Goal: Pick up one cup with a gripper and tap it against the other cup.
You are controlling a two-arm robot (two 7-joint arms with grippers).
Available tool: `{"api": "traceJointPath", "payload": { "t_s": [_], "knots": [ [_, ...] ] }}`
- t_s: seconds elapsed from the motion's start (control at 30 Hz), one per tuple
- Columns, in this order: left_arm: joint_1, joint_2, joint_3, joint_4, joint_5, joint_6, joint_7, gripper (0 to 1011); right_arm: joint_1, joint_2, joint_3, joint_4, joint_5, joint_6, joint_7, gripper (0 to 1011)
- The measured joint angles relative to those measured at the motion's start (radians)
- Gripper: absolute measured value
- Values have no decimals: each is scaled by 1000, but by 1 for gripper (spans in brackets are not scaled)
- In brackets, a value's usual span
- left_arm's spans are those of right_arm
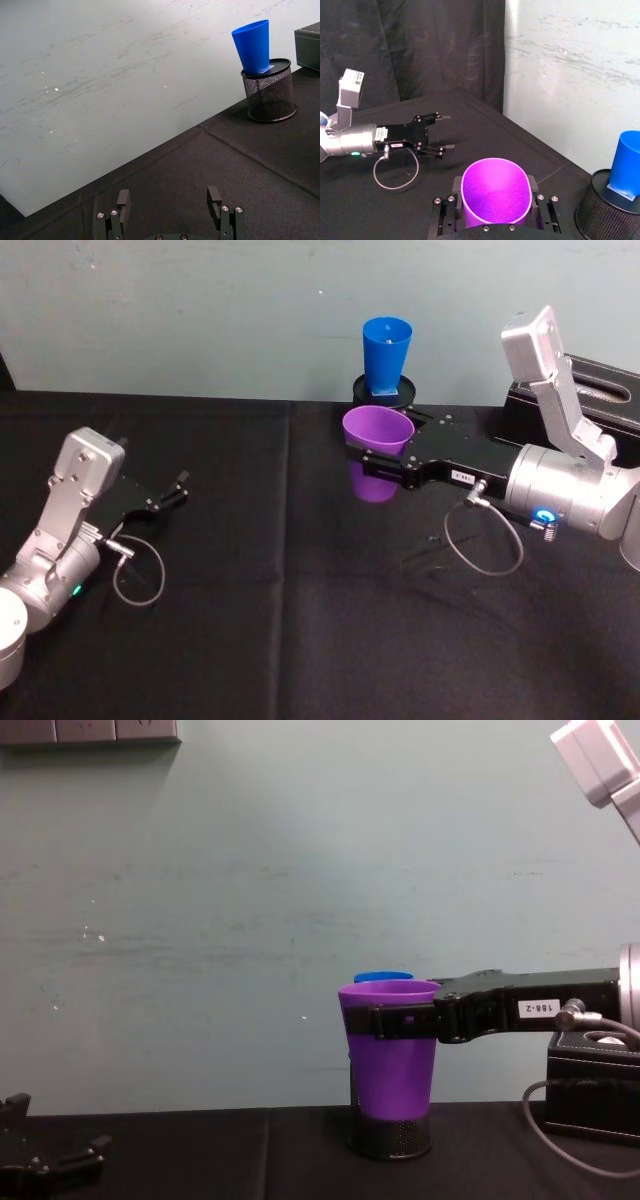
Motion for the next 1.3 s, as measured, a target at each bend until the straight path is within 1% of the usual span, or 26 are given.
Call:
{"api": "traceJointPath", "payload": {
  "t_s": [1.3],
  "knots": [
    [0,0,0,0,0,0,0,1005,0,0,2,-2,0,1,1,726]
  ]
}}
